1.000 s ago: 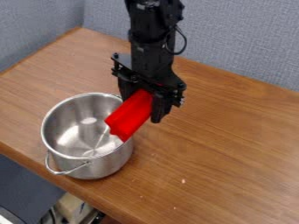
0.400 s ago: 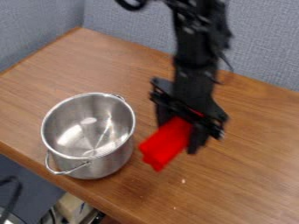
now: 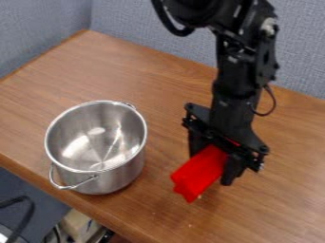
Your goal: Move the red object from the metal pot to the table
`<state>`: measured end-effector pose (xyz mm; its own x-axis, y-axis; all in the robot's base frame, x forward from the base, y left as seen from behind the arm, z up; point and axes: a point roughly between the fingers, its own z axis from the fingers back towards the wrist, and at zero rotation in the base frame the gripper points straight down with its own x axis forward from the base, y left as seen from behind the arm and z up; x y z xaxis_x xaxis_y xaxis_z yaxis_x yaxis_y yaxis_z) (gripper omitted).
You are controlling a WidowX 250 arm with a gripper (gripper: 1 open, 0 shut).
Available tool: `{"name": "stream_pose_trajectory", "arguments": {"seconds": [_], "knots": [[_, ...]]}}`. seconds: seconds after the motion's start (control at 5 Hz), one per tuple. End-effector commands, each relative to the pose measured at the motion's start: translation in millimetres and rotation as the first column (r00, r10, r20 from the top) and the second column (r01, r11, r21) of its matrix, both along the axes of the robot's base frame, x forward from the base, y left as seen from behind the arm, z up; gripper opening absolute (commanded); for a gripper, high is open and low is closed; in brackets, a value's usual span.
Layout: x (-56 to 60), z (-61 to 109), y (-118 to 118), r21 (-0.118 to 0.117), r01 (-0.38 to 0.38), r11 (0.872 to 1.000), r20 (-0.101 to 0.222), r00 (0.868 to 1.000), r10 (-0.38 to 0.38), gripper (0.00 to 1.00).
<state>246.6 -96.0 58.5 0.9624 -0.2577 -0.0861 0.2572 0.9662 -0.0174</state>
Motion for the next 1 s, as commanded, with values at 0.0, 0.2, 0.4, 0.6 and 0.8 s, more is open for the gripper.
{"name": "stream_pose_trajectory", "arguments": {"seconds": [0.0,0.2,0.4,0.6,0.8], "knots": [[4.5,14.4,-11,-0.017,-0.031,0.999,0.043,0.999,0.031,0.0],[-1.0,8.2,-13,-0.021,-0.05,0.998,0.046,0.998,0.051,0.0],[-9.1,-0.9,-17,-0.03,-0.065,0.997,0.05,0.997,0.066,0.0],[-14.4,-9.5,-22,-0.033,-0.074,0.997,0.078,0.994,0.077,0.0],[-15.7,-1.6,-18,-0.031,-0.066,0.997,0.079,0.995,0.068,0.0]]}}
